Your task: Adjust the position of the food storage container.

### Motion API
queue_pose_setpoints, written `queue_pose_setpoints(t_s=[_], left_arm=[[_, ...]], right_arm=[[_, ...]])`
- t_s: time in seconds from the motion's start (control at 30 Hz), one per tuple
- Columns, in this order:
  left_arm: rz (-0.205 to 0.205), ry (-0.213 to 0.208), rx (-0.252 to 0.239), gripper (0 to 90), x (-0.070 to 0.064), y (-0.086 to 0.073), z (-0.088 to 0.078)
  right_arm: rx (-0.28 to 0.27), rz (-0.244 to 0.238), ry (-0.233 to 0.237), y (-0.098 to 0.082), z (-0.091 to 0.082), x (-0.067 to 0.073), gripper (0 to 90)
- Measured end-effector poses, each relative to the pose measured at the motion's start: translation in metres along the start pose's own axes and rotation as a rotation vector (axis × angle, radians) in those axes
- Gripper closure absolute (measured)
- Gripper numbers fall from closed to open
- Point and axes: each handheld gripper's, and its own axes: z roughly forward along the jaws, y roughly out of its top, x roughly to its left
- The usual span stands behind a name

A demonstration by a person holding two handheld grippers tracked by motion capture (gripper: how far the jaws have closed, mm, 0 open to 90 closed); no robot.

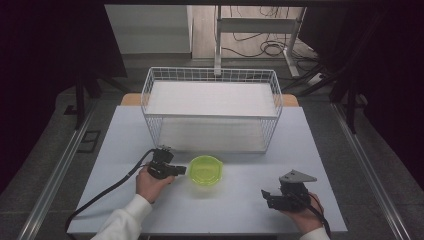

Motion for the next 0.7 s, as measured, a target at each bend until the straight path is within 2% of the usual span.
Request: queue_pose_setpoints(t_s=[0.07, 0.1, 0.23, 0.27, 0.33, 0.37, 0.43, 0.47, 0.5, 0.53, 0.7], left_arm=[[0.010, 0.004, -0.022, 90.0, 0.003, 0.001, -0.013], [0.010, 0.004, -0.022, 90.0, 0.003, 0.001, -0.013], [0.018, 0.005, -0.064, 89.1, 0.009, -0.007, -0.038], [0.017, 0.004, -0.074, 84.8, 0.012, -0.011, -0.046], [0.013, 0.004, -0.087, 80.0, 0.013, -0.014, -0.050], [0.005, 0.001, -0.106, 80.0, 0.016, -0.017, -0.054], [-0.018, -0.003, -0.162, 70.3, 0.020, -0.022, -0.060], [-0.024, -0.003, -0.176, 61.5, 0.020, -0.024, -0.062], [-0.025, -0.013, -0.171, 61.5, 0.021, -0.024, -0.063], [-0.039, -0.044, -0.183, 50.7, 0.022, -0.023, -0.066], [-0.041, -0.066, -0.184, 42.8, 0.024, -0.022, -0.069]], right_arm=[[-0.005, 0.005, 0.000, 0.000, 0.000, -0.001, 23.3], [-0.005, 0.005, 0.000, 0.000, 0.000, -0.001, 23.3], [-0.016, 0.018, 0.019, 0.003, 0.000, 0.001, 23.1], [-0.027, 0.023, 0.043, 0.006, 0.001, 0.002, 22.8], [-0.031, 0.027, 0.052, 0.009, 0.002, 0.003, 22.8], [-0.038, 0.034, 0.066, 0.012, 0.003, 0.004, 22.8], [-0.052, 0.054, 0.101, 0.020, 0.006, 0.008, 22.7], [-0.059, 0.058, 0.114, 0.027, 0.007, 0.011, 22.0], [-0.059, 0.058, 0.114, 0.027, 0.007, 0.011, 22.0], [-0.072, 0.078, 0.129, 0.036, 0.008, 0.013, 21.4], [-0.092, 0.092, 0.148, 0.052, 0.008, 0.018, 21.3]])
